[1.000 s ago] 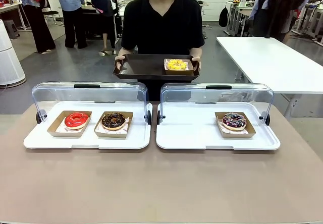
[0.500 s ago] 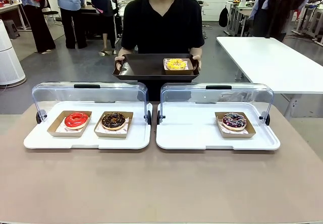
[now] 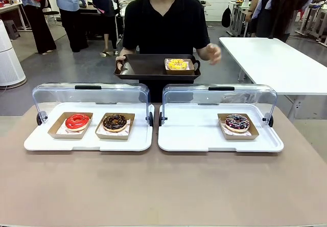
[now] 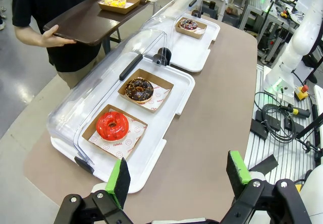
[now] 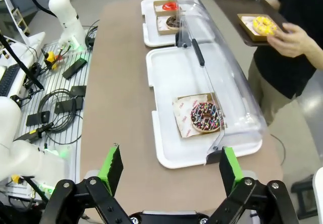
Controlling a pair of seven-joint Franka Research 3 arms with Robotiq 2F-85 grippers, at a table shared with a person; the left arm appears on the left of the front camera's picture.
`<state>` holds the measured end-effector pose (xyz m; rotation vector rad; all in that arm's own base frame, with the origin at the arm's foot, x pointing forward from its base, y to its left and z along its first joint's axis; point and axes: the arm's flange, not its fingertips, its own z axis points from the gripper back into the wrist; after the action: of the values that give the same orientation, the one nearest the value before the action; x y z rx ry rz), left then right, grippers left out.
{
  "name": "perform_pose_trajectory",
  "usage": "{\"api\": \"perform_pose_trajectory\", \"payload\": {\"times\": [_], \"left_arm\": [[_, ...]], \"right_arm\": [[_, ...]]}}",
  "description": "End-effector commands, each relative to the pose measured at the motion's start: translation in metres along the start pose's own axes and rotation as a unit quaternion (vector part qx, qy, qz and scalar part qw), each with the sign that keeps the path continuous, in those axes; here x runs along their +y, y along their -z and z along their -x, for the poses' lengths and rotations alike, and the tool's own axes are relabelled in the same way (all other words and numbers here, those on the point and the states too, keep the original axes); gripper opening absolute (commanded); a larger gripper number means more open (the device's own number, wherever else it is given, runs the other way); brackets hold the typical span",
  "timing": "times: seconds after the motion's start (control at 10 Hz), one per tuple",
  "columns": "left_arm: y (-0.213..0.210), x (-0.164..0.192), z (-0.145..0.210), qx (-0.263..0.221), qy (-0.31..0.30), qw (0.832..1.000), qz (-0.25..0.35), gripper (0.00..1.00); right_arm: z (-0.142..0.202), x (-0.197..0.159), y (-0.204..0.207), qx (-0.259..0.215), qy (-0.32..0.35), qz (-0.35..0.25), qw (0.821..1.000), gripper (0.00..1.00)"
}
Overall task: Provide the desired donut to the person.
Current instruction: Pick up and lift the Paper togo box containing the Donut pointed at by the person.
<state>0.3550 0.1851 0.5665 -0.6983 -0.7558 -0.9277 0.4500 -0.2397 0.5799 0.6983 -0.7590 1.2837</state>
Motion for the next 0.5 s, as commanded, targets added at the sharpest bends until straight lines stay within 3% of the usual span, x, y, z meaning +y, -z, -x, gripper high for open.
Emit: {"api": "perform_pose_trajectory", "payload": {"times": [0.0,0.4], "left_arm": [[0.0000,-0.0012,-0.0007,-0.007,0.002,1.000,0.002,1.00],[0.0000,-0.0012,-0.0007,-0.007,0.002,1.000,0.002,1.00]], "right_arm": [[-0.0014,-0.0012,0.0012,-0.004,0.002,0.001,1.000,1.00],[-0.0014,-0.0012,0.0012,-0.004,0.002,0.001,1.000,1.00]]}}
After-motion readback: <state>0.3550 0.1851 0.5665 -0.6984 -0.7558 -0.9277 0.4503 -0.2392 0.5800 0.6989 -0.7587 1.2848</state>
